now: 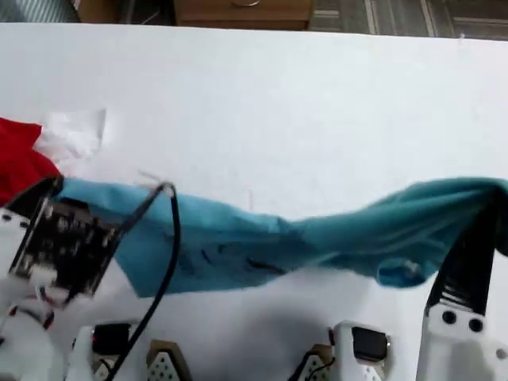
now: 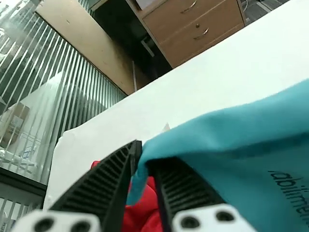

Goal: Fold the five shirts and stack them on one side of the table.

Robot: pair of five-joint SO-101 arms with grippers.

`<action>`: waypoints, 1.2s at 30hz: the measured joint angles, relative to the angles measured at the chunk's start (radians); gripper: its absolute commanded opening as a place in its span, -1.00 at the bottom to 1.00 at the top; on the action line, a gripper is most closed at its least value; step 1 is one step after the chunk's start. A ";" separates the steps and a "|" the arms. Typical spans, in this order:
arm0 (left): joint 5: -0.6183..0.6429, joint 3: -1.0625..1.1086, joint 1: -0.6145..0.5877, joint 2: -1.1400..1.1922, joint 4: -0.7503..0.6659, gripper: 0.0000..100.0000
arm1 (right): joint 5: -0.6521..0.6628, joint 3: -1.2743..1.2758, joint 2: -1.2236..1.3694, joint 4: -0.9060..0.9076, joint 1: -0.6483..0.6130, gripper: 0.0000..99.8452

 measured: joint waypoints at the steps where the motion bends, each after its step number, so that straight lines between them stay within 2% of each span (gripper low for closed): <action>1: 0.000 -0.005 0.000 -0.011 0.000 -0.95 | 0.000 0.000 -0.014 0.000 0.000 -0.96; 4: 0.000 -0.032 0.000 -0.037 -0.002 -0.95 | 0.000 -0.005 -0.049 0.000 0.000 -0.96; 10: 0.000 -0.032 -0.081 -0.051 -0.012 -0.95 | 0.000 0.025 -0.055 0.000 0.000 -0.96; 13: 0.000 0.026 -0.098 -0.021 -0.061 -0.95 | 0.000 0.092 -0.026 0.000 -0.011 -0.96; 17: 0.000 0.155 -0.101 0.071 -0.172 -0.95 | 0.000 0.259 0.064 -0.040 -0.103 -0.96; 22: 0.000 0.298 -0.100 0.250 -0.351 -0.95 | 0.000 0.516 0.172 -0.218 -0.141 -0.96; 29: 0.000 0.307 -0.091 0.549 -0.565 -0.95 | 0.000 0.747 0.376 -0.528 -0.138 -0.96; 33: 0.000 0.206 -0.051 0.753 -0.608 -0.95 | 0.000 0.752 0.539 -0.689 -0.120 -0.96; 36: 0.000 0.078 -0.028 0.916 -0.611 -0.95 | 0.000 0.721 0.672 -0.735 -0.104 -0.96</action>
